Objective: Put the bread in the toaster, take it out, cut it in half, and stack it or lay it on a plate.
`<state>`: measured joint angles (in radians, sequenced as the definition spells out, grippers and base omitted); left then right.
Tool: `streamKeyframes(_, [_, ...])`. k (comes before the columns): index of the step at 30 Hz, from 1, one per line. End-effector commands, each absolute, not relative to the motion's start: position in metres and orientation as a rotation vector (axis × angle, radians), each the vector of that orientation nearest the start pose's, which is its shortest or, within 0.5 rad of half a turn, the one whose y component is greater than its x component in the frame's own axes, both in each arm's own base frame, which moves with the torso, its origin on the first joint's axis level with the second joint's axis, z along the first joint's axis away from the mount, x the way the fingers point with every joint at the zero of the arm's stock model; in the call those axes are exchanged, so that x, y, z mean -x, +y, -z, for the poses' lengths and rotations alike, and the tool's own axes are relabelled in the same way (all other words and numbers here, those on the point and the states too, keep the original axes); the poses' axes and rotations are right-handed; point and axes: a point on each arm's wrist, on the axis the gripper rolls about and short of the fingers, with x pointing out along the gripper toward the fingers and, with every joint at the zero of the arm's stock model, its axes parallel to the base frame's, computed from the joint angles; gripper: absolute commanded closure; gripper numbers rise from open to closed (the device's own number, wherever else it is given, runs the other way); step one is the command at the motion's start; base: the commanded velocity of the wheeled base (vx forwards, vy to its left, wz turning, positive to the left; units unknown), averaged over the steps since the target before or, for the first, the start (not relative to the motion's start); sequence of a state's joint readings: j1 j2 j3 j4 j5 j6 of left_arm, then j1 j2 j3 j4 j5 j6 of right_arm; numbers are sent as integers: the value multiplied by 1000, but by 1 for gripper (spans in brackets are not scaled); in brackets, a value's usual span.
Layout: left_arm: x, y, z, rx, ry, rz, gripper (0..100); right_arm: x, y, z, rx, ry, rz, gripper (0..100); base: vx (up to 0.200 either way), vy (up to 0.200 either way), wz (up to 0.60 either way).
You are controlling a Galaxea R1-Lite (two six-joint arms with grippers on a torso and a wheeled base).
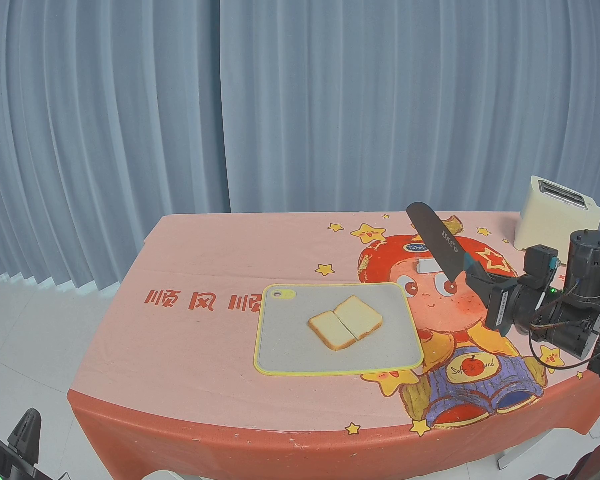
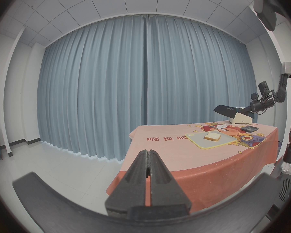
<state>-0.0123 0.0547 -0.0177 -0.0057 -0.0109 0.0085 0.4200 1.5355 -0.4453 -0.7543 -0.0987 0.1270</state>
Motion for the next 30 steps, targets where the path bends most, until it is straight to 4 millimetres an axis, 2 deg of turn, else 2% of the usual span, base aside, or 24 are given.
streamKeyframes(1, [19, 0, -77, -9, 49, 23, 100, -215, 93, -147, -39, 342, -295, 100, 0, 0, 0])
streamKeyframes(17, [19, 0, -77, -9, 49, 23, 100, -223, 82, -149, -53, 333, -244, 100, 0, 0, 0])
streamKeyframes(30, [19, 0, -77, -8, 49, 23, 100, -233, 73, -141, -51, 364, -196, 100, 0, 0, 0])
